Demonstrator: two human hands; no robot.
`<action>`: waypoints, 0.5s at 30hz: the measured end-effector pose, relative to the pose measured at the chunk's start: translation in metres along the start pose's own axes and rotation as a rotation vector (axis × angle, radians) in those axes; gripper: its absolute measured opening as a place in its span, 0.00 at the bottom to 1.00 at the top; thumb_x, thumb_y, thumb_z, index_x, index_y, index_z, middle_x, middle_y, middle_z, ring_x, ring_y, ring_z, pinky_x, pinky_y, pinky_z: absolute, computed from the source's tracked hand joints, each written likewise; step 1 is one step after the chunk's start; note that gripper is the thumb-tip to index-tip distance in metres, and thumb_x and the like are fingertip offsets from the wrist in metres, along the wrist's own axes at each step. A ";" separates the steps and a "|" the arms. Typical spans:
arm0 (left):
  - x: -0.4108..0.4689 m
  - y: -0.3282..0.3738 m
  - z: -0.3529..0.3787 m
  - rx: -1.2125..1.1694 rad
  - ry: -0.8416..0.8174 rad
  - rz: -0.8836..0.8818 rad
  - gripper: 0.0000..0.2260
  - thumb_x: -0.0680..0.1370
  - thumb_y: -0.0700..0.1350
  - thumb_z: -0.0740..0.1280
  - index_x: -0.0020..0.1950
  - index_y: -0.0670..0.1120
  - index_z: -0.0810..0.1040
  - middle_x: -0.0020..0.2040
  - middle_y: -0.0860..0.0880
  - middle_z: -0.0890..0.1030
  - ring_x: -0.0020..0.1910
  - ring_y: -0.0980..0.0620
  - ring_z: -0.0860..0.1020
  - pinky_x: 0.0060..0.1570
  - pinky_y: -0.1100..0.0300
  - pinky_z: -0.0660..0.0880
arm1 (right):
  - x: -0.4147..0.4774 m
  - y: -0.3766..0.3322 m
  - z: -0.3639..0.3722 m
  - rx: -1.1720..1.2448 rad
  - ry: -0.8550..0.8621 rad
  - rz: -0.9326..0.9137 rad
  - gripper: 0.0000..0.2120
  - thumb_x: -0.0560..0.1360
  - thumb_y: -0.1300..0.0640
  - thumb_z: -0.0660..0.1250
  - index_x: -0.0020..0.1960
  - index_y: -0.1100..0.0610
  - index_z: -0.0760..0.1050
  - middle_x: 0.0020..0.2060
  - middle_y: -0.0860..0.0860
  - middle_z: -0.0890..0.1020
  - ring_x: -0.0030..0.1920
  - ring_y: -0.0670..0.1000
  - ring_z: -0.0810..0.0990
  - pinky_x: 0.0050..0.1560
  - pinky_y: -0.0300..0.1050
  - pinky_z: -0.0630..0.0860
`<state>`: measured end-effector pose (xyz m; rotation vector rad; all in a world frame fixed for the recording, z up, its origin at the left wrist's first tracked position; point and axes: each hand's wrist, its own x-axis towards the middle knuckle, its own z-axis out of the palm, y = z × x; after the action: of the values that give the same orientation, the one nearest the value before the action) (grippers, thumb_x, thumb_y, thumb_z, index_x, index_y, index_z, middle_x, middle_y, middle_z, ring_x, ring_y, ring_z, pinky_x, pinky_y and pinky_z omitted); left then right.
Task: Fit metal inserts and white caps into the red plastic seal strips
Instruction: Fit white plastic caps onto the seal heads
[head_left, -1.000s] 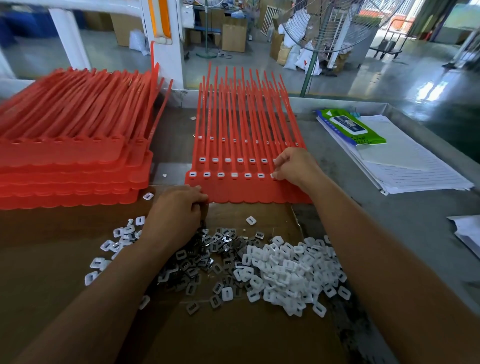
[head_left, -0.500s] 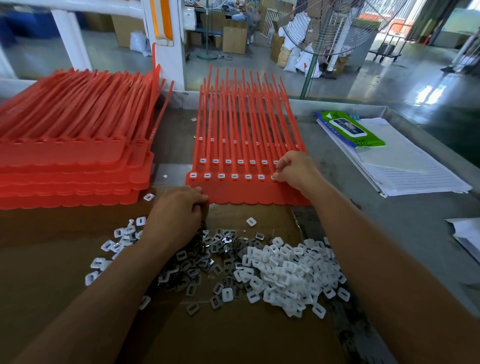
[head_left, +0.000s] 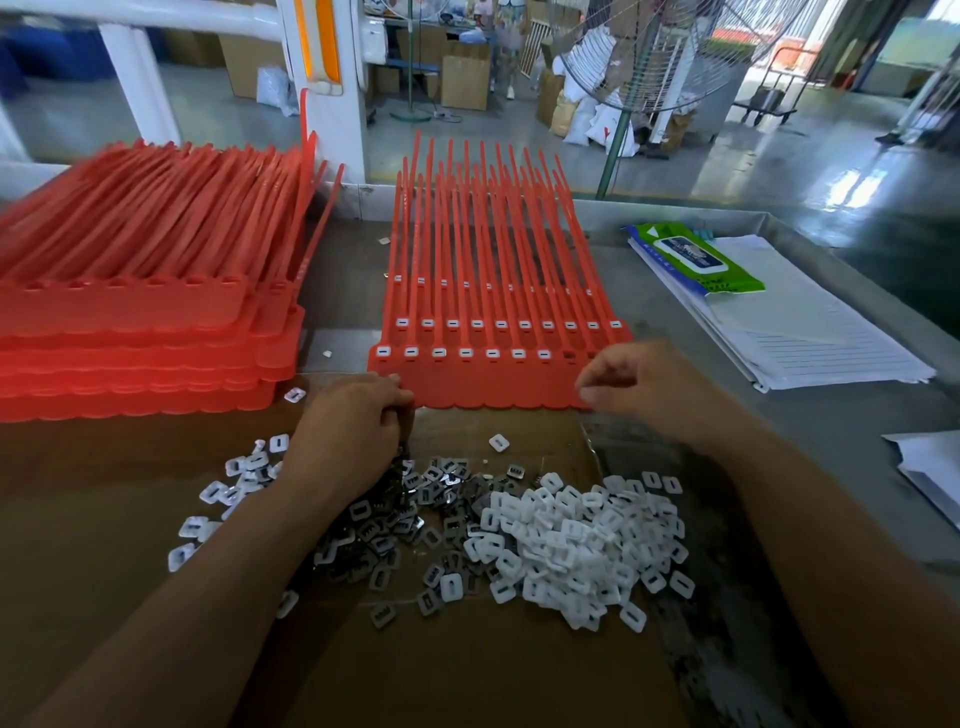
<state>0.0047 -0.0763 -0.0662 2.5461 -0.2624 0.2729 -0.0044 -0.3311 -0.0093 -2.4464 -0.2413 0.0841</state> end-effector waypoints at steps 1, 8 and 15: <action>0.000 0.000 0.000 -0.001 -0.002 -0.001 0.15 0.73 0.34 0.61 0.56 0.43 0.79 0.61 0.46 0.76 0.63 0.48 0.72 0.66 0.56 0.63 | -0.007 0.001 -0.002 -0.023 -0.028 -0.004 0.07 0.72 0.59 0.68 0.39 0.49 0.75 0.36 0.42 0.80 0.37 0.36 0.77 0.36 0.26 0.69; 0.000 -0.001 0.000 0.001 -0.010 -0.002 0.15 0.73 0.34 0.61 0.57 0.43 0.78 0.62 0.46 0.76 0.63 0.48 0.72 0.66 0.54 0.63 | -0.041 0.002 0.000 -0.021 -0.202 0.010 0.08 0.68 0.57 0.73 0.38 0.44 0.78 0.35 0.40 0.82 0.35 0.38 0.80 0.38 0.27 0.73; 0.000 0.000 0.000 0.006 -0.017 -0.005 0.15 0.74 0.35 0.61 0.58 0.43 0.78 0.63 0.47 0.75 0.64 0.49 0.71 0.66 0.56 0.62 | -0.050 -0.002 0.010 -0.085 -0.246 0.007 0.10 0.66 0.54 0.75 0.38 0.40 0.76 0.35 0.34 0.79 0.38 0.33 0.76 0.38 0.23 0.69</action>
<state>0.0046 -0.0759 -0.0659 2.5559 -0.2613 0.2508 -0.0550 -0.3328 -0.0158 -2.5198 -0.3500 0.3861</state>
